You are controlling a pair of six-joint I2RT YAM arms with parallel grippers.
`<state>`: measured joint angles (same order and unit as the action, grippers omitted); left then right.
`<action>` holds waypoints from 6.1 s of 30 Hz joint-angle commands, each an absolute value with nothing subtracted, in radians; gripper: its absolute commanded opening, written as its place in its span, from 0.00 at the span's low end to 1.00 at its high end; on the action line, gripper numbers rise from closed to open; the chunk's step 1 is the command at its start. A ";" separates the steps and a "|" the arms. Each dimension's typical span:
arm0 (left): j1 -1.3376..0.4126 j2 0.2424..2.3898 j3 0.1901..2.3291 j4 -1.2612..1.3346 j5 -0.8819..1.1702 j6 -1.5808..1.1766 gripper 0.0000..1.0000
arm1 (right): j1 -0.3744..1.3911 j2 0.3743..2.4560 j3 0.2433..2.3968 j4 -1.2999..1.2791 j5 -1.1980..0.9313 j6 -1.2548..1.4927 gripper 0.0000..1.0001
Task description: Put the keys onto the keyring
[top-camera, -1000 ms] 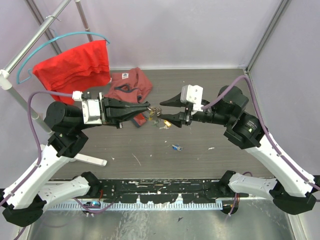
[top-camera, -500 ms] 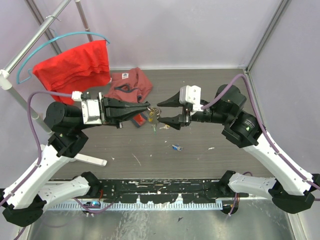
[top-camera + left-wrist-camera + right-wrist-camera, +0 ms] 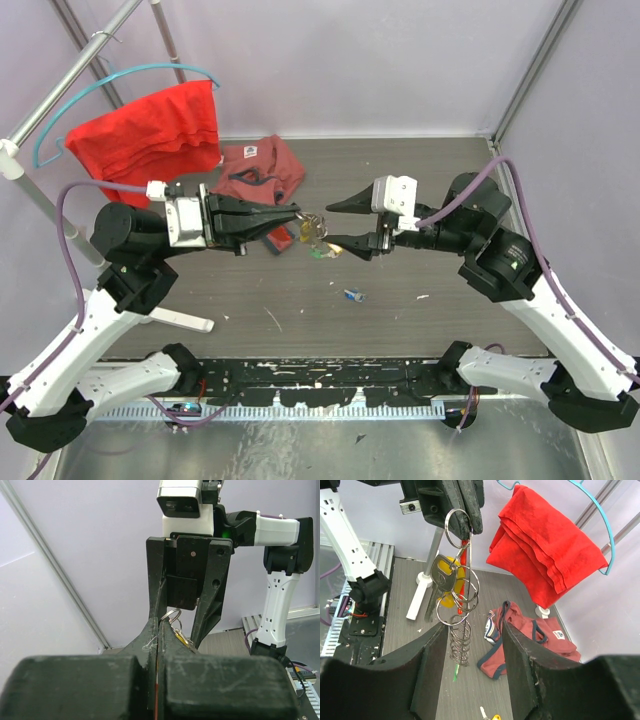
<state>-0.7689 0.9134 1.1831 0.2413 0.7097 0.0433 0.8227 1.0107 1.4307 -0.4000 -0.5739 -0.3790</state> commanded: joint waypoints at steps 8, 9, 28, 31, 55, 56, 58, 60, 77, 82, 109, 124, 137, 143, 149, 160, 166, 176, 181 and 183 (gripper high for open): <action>-0.773 0.913 1.184 0.272 0.701 0.047 0.00 | 0.824 1.038 1.458 -0.349 -0.598 -0.370 0.53; -0.773 0.915 1.184 0.271 0.702 0.046 0.00 | 0.824 1.042 1.458 -0.344 -0.604 -0.367 0.53; -0.773 0.904 1.173 0.289 0.701 0.038 0.00 | 0.825 1.084 1.421 -0.239 -0.592 -0.299 0.28; -0.773 0.894 1.164 0.294 0.701 0.035 0.00 | 0.824 1.074 1.435 -0.274 -0.526 -0.337 0.02; -0.772 0.887 1.173 0.150 0.545 0.091 0.67 | 0.824 1.036 1.546 -0.430 -0.062 -0.763 0.01; -0.772 0.904 1.175 0.152 0.517 0.079 0.69 | 0.824 1.055 1.580 -0.449 -0.023 -0.738 0.01; -0.773 0.924 1.174 0.155 0.467 0.053 0.71 | 0.824 1.111 1.673 -0.544 0.077 -0.707 0.01; -0.772 0.926 1.165 0.156 0.413 0.049 0.73 | 0.824 1.182 1.769 -0.670 0.174 -0.692 0.01; -0.772 0.837 1.156 -0.037 0.070 0.178 0.75 | 0.811 1.545 1.880 -1.229 0.520 -0.326 0.01; -0.772 0.833 1.164 -0.062 0.036 0.190 0.75 | 0.751 1.615 1.807 -1.367 0.663 -0.221 0.01; -0.773 0.830 1.142 0.034 0.471 0.145 0.77 | 0.736 1.167 1.625 -0.759 -0.340 -0.505 0.01; -0.773 0.928 1.220 0.038 0.642 0.110 0.72 | 0.736 1.092 1.606 -0.686 -0.578 -0.542 0.01; -0.772 0.976 1.283 0.013 0.752 0.085 0.55 | 0.736 1.086 1.623 -0.719 -0.665 -0.573 0.01; -0.773 1.002 1.307 0.000 0.778 0.077 0.47 | 0.736 1.084 1.626 -0.732 -0.693 -0.577 0.01; -0.772 1.018 1.320 -0.012 0.797 0.072 0.44 | 0.736 1.077 1.624 -0.739 -0.707 -0.581 0.01; -0.772 1.048 1.339 -0.015 0.826 0.062 0.33 | 0.736 1.086 1.623 -0.749 -0.718 -0.587 0.01; -0.772 1.054 1.340 -0.026 0.837 0.063 0.35 | 0.736 1.083 1.624 -0.742 -0.721 -0.588 0.01; -0.772 1.067 1.345 -0.041 0.855 0.066 0.29 | 0.736 1.085 1.626 -0.740 -0.720 -0.591 0.01; -0.772 1.074 1.354 -0.057 0.856 0.072 0.15 | 0.736 1.083 1.623 -0.732 -0.723 -0.589 0.03; -0.773 1.075 1.358 -0.066 0.849 0.077 0.01 | 0.736 1.081 1.621 -0.727 -0.721 -0.589 0.05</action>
